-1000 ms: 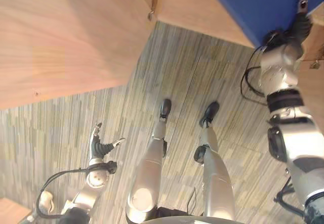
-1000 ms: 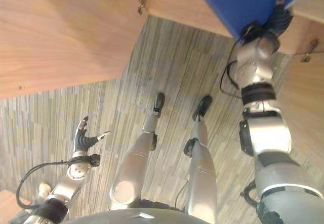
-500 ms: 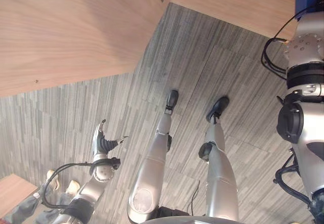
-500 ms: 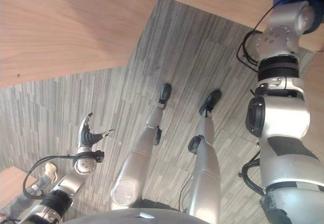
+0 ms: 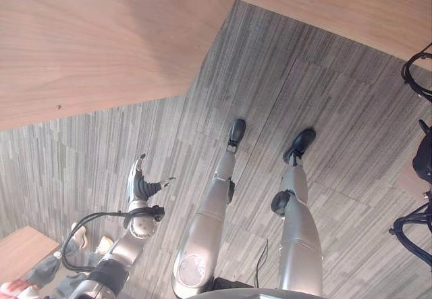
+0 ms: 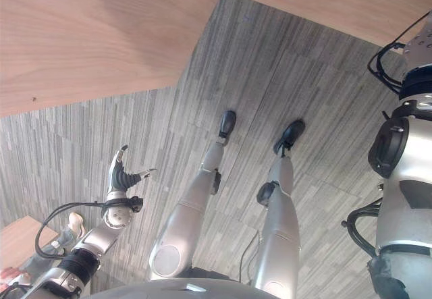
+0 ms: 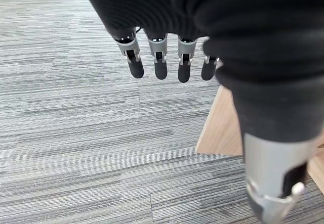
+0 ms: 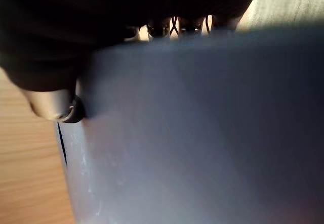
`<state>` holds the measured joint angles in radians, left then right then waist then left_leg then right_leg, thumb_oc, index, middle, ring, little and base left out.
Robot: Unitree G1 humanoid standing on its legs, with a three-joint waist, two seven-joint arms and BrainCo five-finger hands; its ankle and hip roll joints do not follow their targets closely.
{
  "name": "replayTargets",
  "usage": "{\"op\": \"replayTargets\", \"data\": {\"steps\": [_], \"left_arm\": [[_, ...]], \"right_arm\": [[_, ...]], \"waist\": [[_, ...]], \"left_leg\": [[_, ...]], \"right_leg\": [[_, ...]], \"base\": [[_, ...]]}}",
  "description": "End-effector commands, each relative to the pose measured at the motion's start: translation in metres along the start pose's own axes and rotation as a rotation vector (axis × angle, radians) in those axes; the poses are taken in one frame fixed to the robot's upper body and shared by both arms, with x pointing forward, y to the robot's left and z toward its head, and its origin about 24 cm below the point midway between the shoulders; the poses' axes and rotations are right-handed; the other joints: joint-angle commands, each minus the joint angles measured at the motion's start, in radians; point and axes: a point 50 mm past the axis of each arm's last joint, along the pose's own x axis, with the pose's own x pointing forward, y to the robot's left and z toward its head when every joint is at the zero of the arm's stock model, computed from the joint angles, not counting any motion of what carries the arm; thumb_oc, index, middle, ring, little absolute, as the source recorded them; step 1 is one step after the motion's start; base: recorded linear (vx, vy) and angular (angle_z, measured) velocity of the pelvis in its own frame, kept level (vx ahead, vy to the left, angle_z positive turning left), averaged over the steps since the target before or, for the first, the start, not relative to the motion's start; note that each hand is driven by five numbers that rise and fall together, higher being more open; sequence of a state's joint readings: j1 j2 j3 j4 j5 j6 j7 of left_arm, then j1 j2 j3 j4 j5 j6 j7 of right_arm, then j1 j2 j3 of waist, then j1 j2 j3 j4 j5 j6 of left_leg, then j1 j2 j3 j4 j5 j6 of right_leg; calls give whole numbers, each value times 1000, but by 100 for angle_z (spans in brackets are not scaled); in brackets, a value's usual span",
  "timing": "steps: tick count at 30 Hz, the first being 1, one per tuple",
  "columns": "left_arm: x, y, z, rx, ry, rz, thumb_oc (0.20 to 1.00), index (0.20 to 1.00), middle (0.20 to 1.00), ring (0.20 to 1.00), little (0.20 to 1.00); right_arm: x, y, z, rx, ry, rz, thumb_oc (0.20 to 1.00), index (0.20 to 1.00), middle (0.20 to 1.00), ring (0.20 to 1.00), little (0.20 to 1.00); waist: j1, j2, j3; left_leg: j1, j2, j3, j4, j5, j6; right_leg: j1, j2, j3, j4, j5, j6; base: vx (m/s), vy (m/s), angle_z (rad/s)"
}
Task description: Put the empty folder in the office cabinet
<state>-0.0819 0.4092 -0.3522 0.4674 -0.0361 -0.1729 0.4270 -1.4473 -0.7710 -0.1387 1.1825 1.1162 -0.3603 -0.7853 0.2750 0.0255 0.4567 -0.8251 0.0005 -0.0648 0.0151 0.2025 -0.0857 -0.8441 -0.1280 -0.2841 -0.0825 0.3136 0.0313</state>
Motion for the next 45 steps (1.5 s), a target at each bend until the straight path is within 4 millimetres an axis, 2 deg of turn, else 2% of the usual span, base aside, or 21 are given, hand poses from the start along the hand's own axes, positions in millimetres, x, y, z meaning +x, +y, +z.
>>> {"op": "replayTargets", "data": {"steps": [1,4,10,17,21,22,23,25,27,28,29,31,32,33,34,35,36,38,41,42,45], "left_arm": [[-15,12,-22,4,59,4,1000,1000,1000,1000,1000],[-18,14,-23,-6,64,-2,1000,1000,1000,1000,1000],[-19,19,-24,-12,67,-6,1000,1000,1000,1000,1000],[-19,24,-24,-20,64,0,1000,1000,1000,1000,1000],[-20,24,-25,-30,69,10,1000,1000,1000,1000,1000],[-20,24,-25,-30,70,10,1000,1000,1000,1000,1000],[-19,26,-28,-18,86,12,1000,1000,1000,1000,1000],[-17,32,-31,-3,106,30,1000,1000,1000,1000,1000],[-16,36,-33,17,116,40,1000,1000,1000,1000,1000],[-17,37,-35,25,126,44,1000,1000,1000,1000,1000],[-19,39,-38,39,137,44,1000,1000,1000,1000,1000],[-20,38,-39,42,142,39,1000,1000,1000,1000,1000],[-20,37,-39,38,147,28,1000,1000,1000,1000,1000],[-20,36,-39,39,148,27,1000,1000,1000,1000,1000],[-23,29,-44,46,171,0,1000,1000,1000,1000,1000],[-22,28,-43,45,168,-2,1000,1000,1000,1000,1000],[-20,24,-39,51,149,-21,1000,1000,1000,1000,1000],[-18,22,-38,56,145,-28,1000,1000,1000,1000,1000],[-19,22,-38,57,144,-30,1000,1000,1000,1000,1000],[-28,6,-43,58,158,-78,1000,1000,1000,1000,1000],[-30,3,-43,56,157,-81,1000,1000,1000,1000,1000]], "right_arm": [[11,-1,17,-129,-94,129,200,200,200,200,200],[7,16,32,-104,-123,177,200,200,200,200,200],[-6,42,42,-108,-140,270,200,200,200,200,200],[-24,63,33,-178,-155,405,200,200,200,200,200],[-35,71,25,-205,-158,456,200,200,200,200,200],[-36,72,24,-208,-158,463,200,200,200,200,200],[-37,72,24,-192,-156,455,200,200,200,200,200],[-39,71,19,-158,-134,451,200,200,200,200,200],[-38,69,21,-144,-137,438,200,200,200,200,200],[-34,65,22,-154,-143,421,200,200,200,200,200],[-30,59,18,-147,-133,381,200,200,200,200,200],[-27,55,18,-136,-131,363,200,200,200,200,200],[-19,47,25,-134,-147,338,200,200,200,200,200],[-18,47,25,-134,-147,338,200,200,200,200,200],[-3,37,47,-142,-186,301,200,200,200,200,200],[-3,37,48,-141,-187,303,200,200,200,200,200],[-1,37,58,-123,-210,295,200,200,200,200,200],[1,36,60,-103,-204,284,200,200,200,200,200],[1,35,60,-104,-206,283,200,200,200,200,200],[7,33,85,-122,-286,230,200,200,200,200,200],[7,33,89,-107,-296,206,200,200,200,200,200]], "waist": [[7,-13,-108],[12,-23,-116],[28,-29,-130],[38,-45,-136],[56,-55,-122],[61,-58,-123],[78,-47,-98],[89,-12,-82],[92,2,-78],[93,8,-73],[93,6,-53],[87,3,-47],[59,11,-43],[60,14,-44],[31,36,-27],[38,43,-29],[33,30,-13],[30,46,4],[25,44,13],[15,34,-28],[21,42,-47]], "left_leg": [[-13,21,-2,-102,-65,-47],[-32,28,-2,-102,-61,-50],[-45,34,-6,-102,-60,-52],[-49,37,-10,-102,-60,-49],[-44,31,-10,-99,-62,-25],[-42,26,-19,-77,-89,-20],[-81,-18,-17,55,-166,15],[-98,-36,-33,133,-215,49],[-125,-45,-42,192,-243,56],[-136,-49,-38,235,-256,52],[-167,-49,-32,335,-300,38],[-166,-45,-41,346,-315,35],[-134,-49,-73,343,-341,40],[-130,-48,-75,339,-341,40],[-62,-59,-108,355,-356,38],[-49,-52,-111,353,-370,40],[-39,-81,-123,394,-372,25],[-22,-78,-127,410,-391,25],[-29,-86,-125,412,-377,23],[-12,-53,-134,314,-345,3],[13,-34,-142,263,-346,0]], "right_leg": [[52,-37,19,-5,-190,167],[33,-33,17,-5,-189,168],[21,-31,9,-5,-193,169],[18,-29,4,-5,-196,168],[22,-37,13,-4,-203,167],[36,-39,26,-3,-230,170],[41,-74,21,75,-274,175],[-44,-134,49,256,-284,184],[-100,-176,78,373,-317,188],[-101,-195,76,401,-316,172],[-85,-203,34,354,-304,162],[-81,-190,20,296,-276,166],[-116,-161,51,218,-219,192],[-109,-159,49,208,-214,195],[-175,-140,114,144,-161,205],[-160,-132,122,138,-179,215],[-153,-141,123,127,-162,198],[-132,-143,120,135,-161,199],[-139,-152,111,138,-142,190],[-91,-158,72,128,-124,178],[-66,-141,66,111,-150,182]], "base": [[0,0,0],[0,0,0],[0,0,0],[0,0,0],[-4,85,0],[-36,73,-5],[-46,137,-4],[-12,174,-9],[90,108,-12],[103,94,15],[112,-29,26],[183,-171,23],[199,-172,20],[262,-253,35],[115,-65,41],[107,-204,69],[40,-121,98],[44,-63,79],[25,-122,49],[173,-396,-33],[138,-195,29]]}}
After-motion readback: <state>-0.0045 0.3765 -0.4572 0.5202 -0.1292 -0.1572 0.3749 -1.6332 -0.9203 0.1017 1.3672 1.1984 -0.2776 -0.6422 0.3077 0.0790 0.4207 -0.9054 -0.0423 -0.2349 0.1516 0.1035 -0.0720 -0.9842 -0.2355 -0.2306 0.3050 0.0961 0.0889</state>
